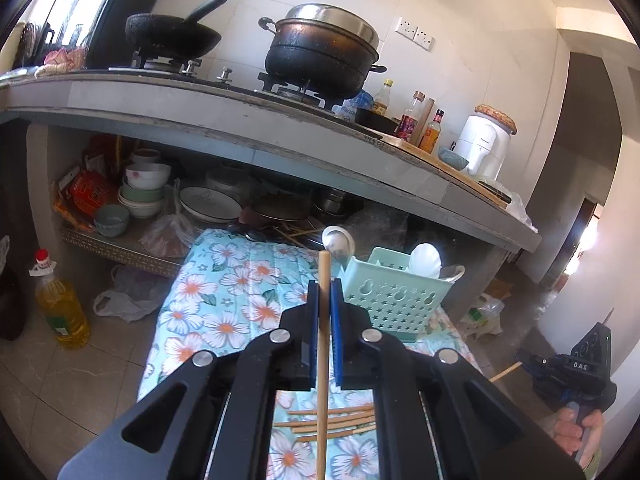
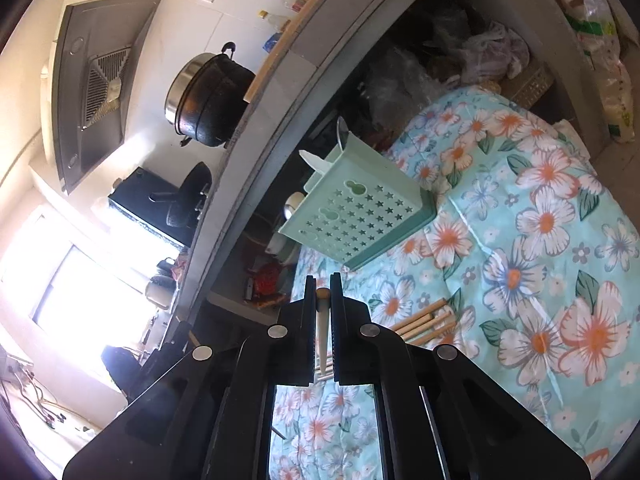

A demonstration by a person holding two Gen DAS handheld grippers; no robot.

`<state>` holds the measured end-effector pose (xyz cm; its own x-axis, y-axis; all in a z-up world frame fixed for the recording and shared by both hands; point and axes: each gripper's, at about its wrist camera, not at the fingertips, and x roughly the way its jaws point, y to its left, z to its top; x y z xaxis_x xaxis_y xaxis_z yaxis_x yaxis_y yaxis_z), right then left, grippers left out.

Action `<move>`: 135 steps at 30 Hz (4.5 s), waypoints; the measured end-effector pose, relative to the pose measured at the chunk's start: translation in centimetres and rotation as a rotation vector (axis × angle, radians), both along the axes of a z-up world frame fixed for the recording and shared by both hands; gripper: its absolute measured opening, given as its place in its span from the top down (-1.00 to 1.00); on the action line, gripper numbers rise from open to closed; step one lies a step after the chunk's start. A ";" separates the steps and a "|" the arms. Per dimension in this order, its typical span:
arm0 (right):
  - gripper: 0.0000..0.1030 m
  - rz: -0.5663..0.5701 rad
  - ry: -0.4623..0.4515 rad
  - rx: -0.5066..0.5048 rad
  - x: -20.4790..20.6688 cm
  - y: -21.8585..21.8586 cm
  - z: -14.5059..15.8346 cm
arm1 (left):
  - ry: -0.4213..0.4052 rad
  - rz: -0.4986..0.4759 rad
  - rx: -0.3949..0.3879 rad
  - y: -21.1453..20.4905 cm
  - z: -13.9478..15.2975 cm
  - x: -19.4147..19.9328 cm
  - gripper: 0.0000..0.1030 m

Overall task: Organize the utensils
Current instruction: 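Lift both chopsticks and carry them above the green holder with both tools, then lower the chopsticks into the holder and open both tools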

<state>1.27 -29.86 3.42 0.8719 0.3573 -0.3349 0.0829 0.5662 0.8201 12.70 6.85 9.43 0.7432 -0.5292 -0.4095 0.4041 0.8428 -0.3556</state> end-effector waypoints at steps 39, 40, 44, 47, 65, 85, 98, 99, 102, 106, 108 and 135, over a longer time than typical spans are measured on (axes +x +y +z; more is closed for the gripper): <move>0.91 -0.138 -0.138 -0.015 -3.5 -9.8 0.6 | -0.106 0.107 -0.129 -19.6 2.3 19.9 0.89; 0.91 -0.136 -0.137 -0.014 -3.5 -9.8 0.6 | -0.101 0.096 -0.122 -19.5 2.0 19.5 0.89; 0.91 -0.132 -0.137 -0.018 -3.6 -9.5 0.7 | -0.099 0.053 -0.094 -19.0 1.4 17.7 0.85; 0.91 -0.135 -0.140 -0.025 -3.9 -9.2 1.0 | -0.095 0.037 -0.089 -18.3 1.3 16.2 0.58; 0.91 -0.116 -0.244 -0.164 -3.8 -6.3 7.5 | 0.012 0.001 0.067 -10.8 -2.8 4.3 -0.24; 0.91 -0.122 -0.270 -0.928 11.3 4.5 14.6 | 0.009 0.059 0.151 -7.5 -8.1 -1.3 -0.89; 0.88 0.065 -0.246 -1.059 12.8 10.2 12.2 | 0.023 0.054 0.149 -6.9 -9.1 -1.4 -0.89; 0.88 0.075 -0.223 -1.040 13.1 10.0 12.3 | 0.022 0.055 0.145 -6.8 -9.1 -1.4 -0.89; 0.90 0.107 -0.155 -0.976 14.9 9.5 12.4 | 0.015 0.059 0.141 -6.6 -8.8 -1.4 -0.89; 0.91 0.114 -0.101 -0.961 15.7 9.0 11.3 | 0.008 0.058 0.135 -6.5 -8.7 -1.4 -0.89; 0.90 0.140 -0.066 -0.973 16.0 9.4 10.3 | 0.011 0.055 0.136 -6.5 -8.8 -1.4 -0.89; 0.22 -0.008 -0.204 -0.568 4.5 0.9 9.3 | 0.006 0.014 0.186 -7.1 -9.1 -1.5 -0.89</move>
